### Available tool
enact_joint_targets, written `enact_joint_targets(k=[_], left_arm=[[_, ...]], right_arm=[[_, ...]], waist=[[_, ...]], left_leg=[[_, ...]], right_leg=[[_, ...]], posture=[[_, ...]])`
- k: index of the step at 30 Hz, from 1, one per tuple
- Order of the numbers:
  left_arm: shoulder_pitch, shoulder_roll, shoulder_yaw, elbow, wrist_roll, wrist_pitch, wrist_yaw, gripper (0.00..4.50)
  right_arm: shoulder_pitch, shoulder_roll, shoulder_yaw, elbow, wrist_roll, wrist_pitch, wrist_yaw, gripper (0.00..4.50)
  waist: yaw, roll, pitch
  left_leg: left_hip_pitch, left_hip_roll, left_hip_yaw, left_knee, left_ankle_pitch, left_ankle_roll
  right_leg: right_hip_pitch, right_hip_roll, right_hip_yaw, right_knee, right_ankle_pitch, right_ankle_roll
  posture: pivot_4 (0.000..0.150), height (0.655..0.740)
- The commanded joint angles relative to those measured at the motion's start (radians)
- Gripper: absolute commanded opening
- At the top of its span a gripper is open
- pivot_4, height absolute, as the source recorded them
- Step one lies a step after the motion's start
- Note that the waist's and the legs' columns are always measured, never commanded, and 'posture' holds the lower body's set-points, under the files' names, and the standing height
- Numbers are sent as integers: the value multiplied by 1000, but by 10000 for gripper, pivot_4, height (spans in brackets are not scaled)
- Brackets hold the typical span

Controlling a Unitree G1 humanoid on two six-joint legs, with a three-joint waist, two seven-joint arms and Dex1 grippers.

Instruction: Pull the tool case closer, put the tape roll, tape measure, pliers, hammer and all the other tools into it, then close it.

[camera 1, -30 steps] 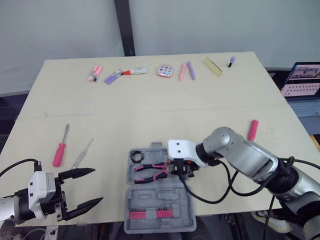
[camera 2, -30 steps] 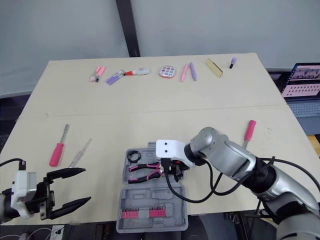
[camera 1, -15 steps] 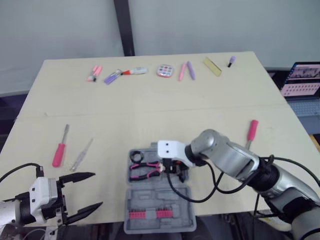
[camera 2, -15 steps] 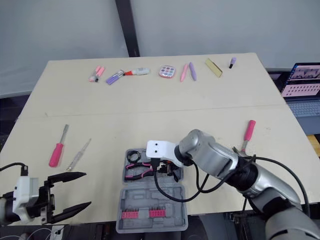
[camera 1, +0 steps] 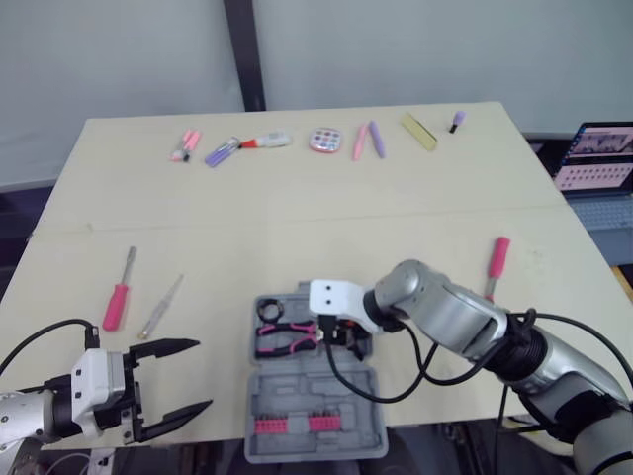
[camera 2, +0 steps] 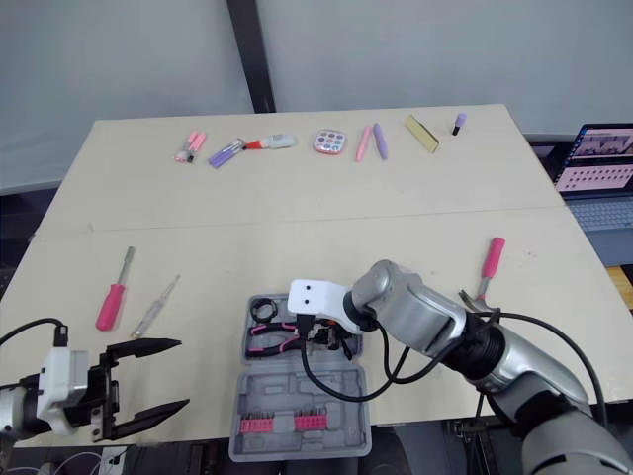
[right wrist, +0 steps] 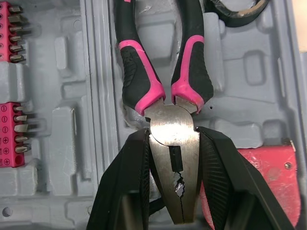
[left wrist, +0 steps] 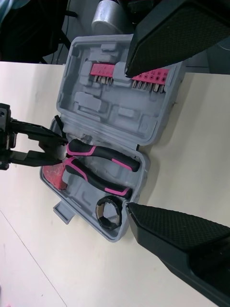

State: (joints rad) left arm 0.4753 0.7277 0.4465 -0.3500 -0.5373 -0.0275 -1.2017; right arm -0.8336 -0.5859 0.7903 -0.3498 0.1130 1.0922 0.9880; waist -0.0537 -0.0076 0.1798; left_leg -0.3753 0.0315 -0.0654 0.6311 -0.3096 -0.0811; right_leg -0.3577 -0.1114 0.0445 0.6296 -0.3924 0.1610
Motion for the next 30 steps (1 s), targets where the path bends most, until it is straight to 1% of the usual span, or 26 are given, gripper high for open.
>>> enact_joint_targets(k=[1,17,19,21,22,23,24,27,30], left_arm=[[0,6,0,-23,0,-1,6,45000],[8,3,0,-49,-6,17,19,45000],[4,4,-1,-48,-7,19,19,45000],[0,6,-2,-46,-8,21,19,45000],[-2,6,-2,-45,-8,22,20,45000],[-4,6,-2,-44,-8,22,21,45000],[-5,5,-2,-44,-9,23,22,45000],[-7,3,-2,-45,-9,26,25,45000],[-6,-2,-2,-47,-9,26,29,45000]], right_arm=[[1,12,4,-24,4,-1,-8,9765],[22,28,19,-1,5,3,-24,9765],[24,30,15,0,8,2,-24,20288],[26,30,12,0,9,1,-25,28622],[26,28,11,-2,10,1,-24,34885],[25,26,7,-6,15,3,-19,38172],[24,23,0,-12,24,10,-12,42407],[16,14,-18,-23,47,23,2,42407],[22,7,-74,-41,82,9,5,42407]], waist=[[0,0,0],[-1,0,0],[-1,0,0],[-1,0,0],[-1,0,0],[-1,0,0],[0,0,0],[0,0,0],[-1,0,0]], left_leg=[[0,0,0,0,0,0],[0,0,0,0,0,0],[0,0,0,0,0,0],[0,0,0,0,0,0],[0,0,0,0,0,0],[0,0,0,0,0,0],[0,0,0,0,0,0],[0,0,0,0,0,0],[0,0,0,0,0,0]], right_leg=[[0,0,0,0,0,0],[0,0,0,0,0,0],[0,0,0,0,0,0],[0,0,0,0,0,0],[0,0,0,0,0,0],[0,0,0,0,0,0],[0,0,0,0,0,0],[0,0,0,0,0,0],[0,0,0,0,0,0]], posture=[[1500,7400],[1500,7400],[1500,7400],[1500,7400],[1500,7400],[1500,7400],[1500,7400],[1500,7400],[1500,7400]])
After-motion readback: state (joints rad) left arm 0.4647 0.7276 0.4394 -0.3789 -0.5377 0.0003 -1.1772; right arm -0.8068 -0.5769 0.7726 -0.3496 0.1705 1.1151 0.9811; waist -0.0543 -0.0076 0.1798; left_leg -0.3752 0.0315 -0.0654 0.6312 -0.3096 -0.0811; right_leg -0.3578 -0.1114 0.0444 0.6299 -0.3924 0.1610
